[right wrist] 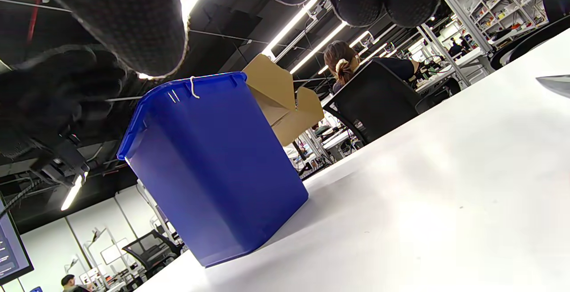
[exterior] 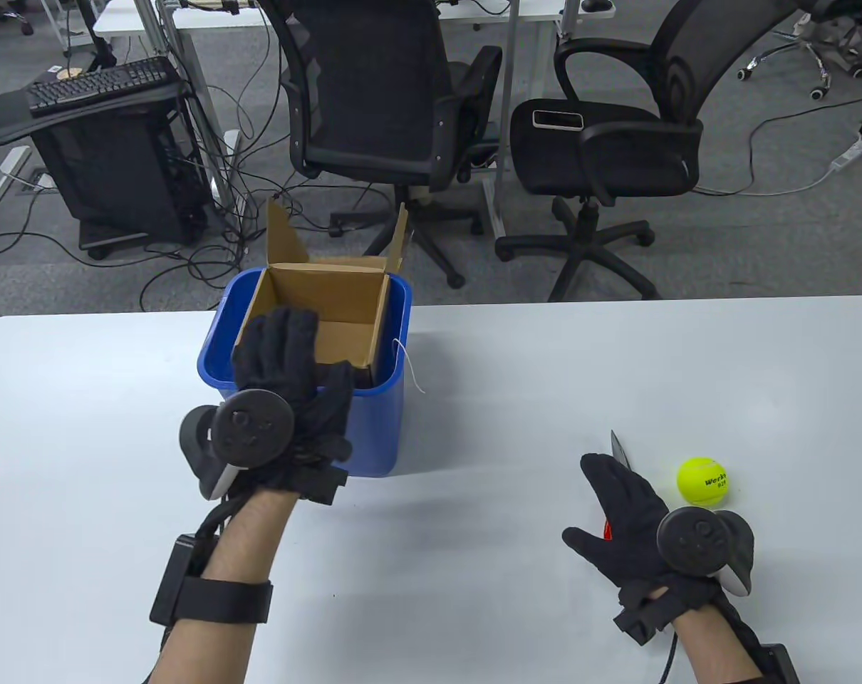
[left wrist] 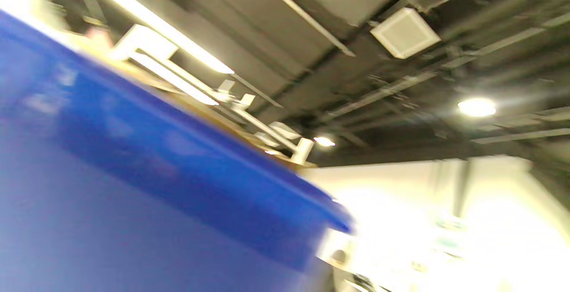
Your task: Cut the packaging cotton rope with scissors
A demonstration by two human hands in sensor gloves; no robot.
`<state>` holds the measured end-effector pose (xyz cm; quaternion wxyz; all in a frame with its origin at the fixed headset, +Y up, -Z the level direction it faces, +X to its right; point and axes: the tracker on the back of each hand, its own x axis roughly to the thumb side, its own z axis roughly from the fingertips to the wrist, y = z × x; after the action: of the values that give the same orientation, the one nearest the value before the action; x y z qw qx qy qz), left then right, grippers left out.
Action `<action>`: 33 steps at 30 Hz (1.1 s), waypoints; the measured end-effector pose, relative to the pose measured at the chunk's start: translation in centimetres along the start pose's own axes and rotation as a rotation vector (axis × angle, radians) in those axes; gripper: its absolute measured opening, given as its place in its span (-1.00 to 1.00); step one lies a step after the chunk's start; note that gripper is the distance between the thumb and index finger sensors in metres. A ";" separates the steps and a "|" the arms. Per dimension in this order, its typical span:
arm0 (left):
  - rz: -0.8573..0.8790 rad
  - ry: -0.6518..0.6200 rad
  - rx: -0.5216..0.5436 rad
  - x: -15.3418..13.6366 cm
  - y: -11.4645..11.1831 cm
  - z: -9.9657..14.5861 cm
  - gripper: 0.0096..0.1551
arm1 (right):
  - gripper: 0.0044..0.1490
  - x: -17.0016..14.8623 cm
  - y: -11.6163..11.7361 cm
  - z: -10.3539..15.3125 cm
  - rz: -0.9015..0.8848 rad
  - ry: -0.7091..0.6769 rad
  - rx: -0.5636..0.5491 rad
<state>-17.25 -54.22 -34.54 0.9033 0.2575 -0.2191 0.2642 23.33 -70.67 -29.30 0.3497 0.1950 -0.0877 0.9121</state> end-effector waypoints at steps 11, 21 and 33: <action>0.532 -0.114 -0.248 3.3 -12.4 7.0 -0.10 | 0.19 0.6 0.0 0.0 -0.008 -0.036 -0.010; 0.599 0.022 -0.304 0.6 -15.2 10.1 -0.12 | 0.18 0.9 0.7 0.0 -0.023 -0.065 0.001; 0.668 0.045 -0.309 0.3 -15.5 9.9 -0.12 | 0.16 1.2 1.8 0.0 -0.014 -0.087 0.033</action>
<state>-10.40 -71.14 -32.16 0.8001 0.0263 -0.3086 0.5138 21.31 -71.28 -28.82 0.3487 0.2408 -0.0861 0.9017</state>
